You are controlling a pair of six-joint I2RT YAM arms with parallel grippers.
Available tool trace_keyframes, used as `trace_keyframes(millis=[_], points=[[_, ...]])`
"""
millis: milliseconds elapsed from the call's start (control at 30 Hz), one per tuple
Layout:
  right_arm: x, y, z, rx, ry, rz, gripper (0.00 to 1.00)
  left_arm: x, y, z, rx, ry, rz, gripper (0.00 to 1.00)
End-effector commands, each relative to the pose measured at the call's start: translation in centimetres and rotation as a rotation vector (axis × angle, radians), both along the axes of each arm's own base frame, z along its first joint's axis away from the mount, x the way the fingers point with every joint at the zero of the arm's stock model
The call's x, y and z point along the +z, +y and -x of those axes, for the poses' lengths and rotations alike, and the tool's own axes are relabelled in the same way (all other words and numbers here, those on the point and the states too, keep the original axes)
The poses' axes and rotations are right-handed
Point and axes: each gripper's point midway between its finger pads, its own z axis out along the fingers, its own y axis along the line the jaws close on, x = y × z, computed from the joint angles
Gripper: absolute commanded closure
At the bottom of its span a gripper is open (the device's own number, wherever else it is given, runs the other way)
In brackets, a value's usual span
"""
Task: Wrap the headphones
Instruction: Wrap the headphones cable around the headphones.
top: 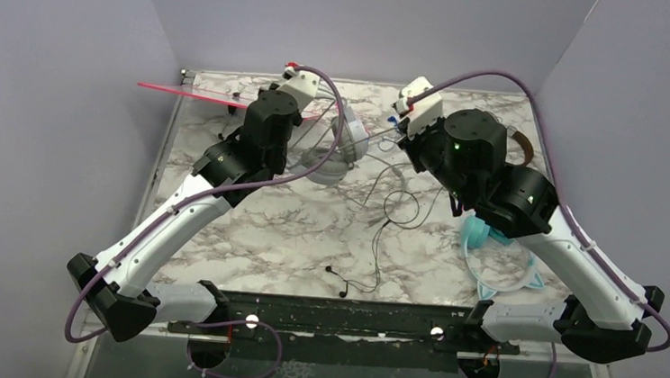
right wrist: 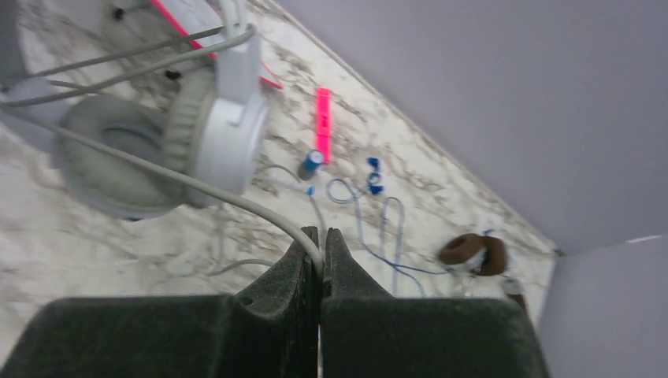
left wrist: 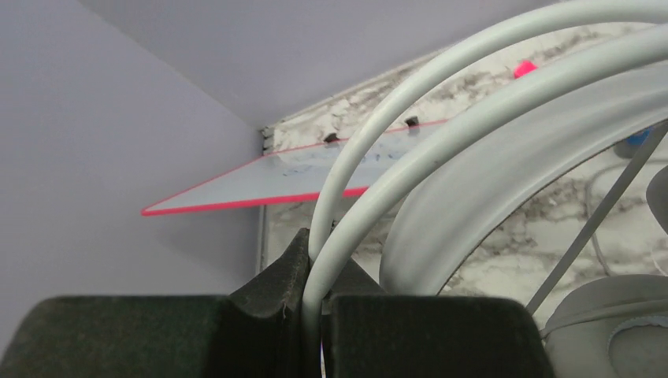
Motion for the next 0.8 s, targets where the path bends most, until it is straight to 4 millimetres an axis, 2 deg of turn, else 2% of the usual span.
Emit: trace_keyframes(millis=[0,67,133,233,300,467,533,667,767], points=[[2.7,-6.1,-2.5,-0.277,-0.195,0.247,0.99,-2.7,-0.9,2.0,-0.133,0.093,0.021,1.0],[2.8,-7.4,-3.0,-0.345,-0.245,0.32,0.99,-3.1,-1.7,2.6,-0.194,0.11,0.041,1.0],[3.2,-7.5,-3.1,-0.351,-0.289,0.315,0.99,-3.6,-2.5,3.2,-0.261,0.127,0.053,1.0],[4.3,-7.1,-2.4,-0.267,-0.361,0.289,0.99,-3.8,-3.2,4.0,-0.333,0.138,0.058,1.0],[4.3,-7.1,-2.0,-0.217,-0.394,0.335,0.99,-3.5,-3.4,4.6,-0.364,0.13,0.057,1.0],[2.3,-8.3,-1.4,-0.198,-0.37,0.45,0.99,-3.0,-3.0,4.9,-0.355,0.118,0.046,1.0],[2.3,-8.7,-1.2,-0.209,-0.383,0.438,0.99,-3.0,-3.1,4.9,-0.365,0.119,0.04,1.0],[4.1,-7.6,-0.6,-0.136,-0.465,0.362,0.99,-3.6,-4.4,6.0,-0.456,0.133,0.014,1.0],[5.8,-5.7,-0.3,-0.046,-0.55,0.312,0.99,-4.2,-5.6,7.1,-0.544,0.157,0.024,1.0]])
